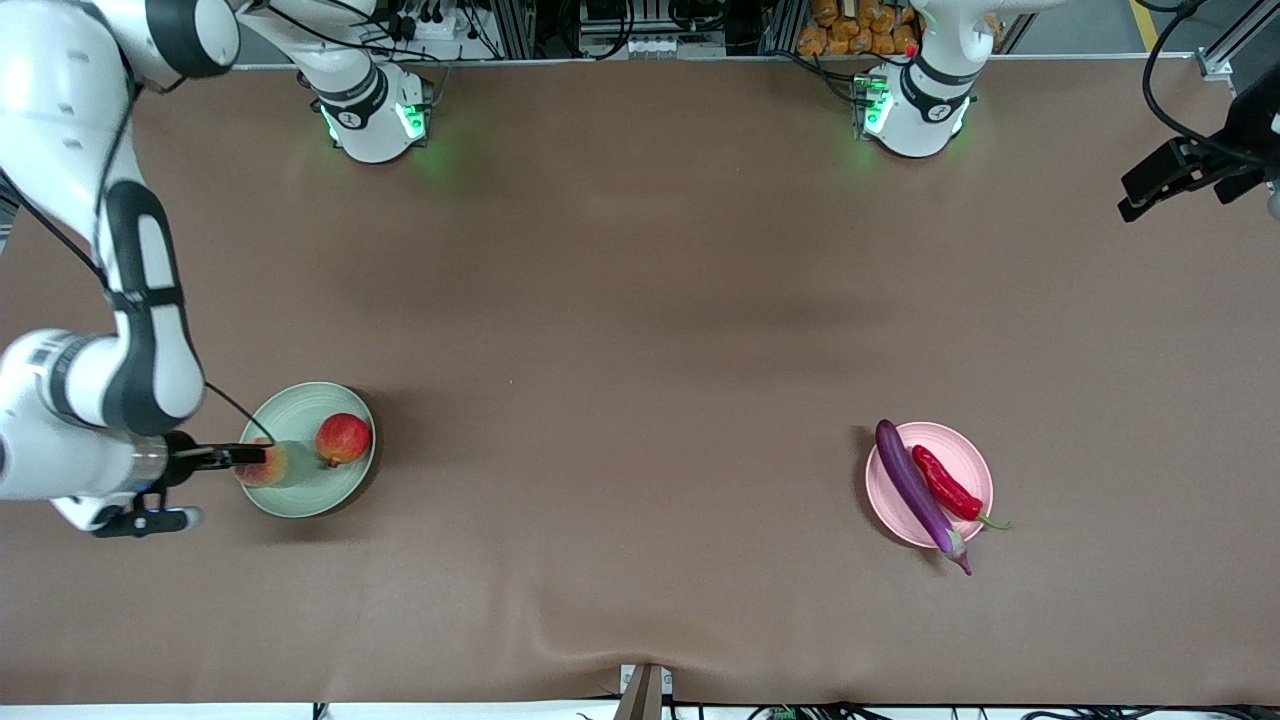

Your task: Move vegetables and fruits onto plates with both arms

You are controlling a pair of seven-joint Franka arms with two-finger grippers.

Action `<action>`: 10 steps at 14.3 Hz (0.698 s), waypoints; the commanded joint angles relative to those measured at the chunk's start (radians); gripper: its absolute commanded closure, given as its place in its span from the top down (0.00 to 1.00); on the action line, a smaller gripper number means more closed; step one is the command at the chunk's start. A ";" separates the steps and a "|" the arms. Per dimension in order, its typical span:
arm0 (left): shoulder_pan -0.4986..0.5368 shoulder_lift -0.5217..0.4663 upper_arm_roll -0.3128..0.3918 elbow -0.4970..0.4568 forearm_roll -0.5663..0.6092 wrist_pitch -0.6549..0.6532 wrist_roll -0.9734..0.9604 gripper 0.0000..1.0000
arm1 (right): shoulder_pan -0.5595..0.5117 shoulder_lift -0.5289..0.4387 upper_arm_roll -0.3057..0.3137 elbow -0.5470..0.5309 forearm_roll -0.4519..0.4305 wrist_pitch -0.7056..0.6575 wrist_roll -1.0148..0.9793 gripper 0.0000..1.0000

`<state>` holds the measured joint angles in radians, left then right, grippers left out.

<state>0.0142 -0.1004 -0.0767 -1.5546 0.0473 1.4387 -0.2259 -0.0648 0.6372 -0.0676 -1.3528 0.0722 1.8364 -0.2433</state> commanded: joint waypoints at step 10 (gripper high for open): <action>-0.014 -0.042 0.006 -0.035 -0.029 0.014 0.000 1.00 | 0.034 -0.669 0.014 -0.273 -0.017 -0.368 0.213 1.00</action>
<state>0.0097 -0.1189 -0.0765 -1.5706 0.0394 1.4400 -0.2259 -0.0031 -0.0273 -0.0628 -1.6053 0.0705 1.4640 -0.0418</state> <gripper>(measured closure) 0.000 0.000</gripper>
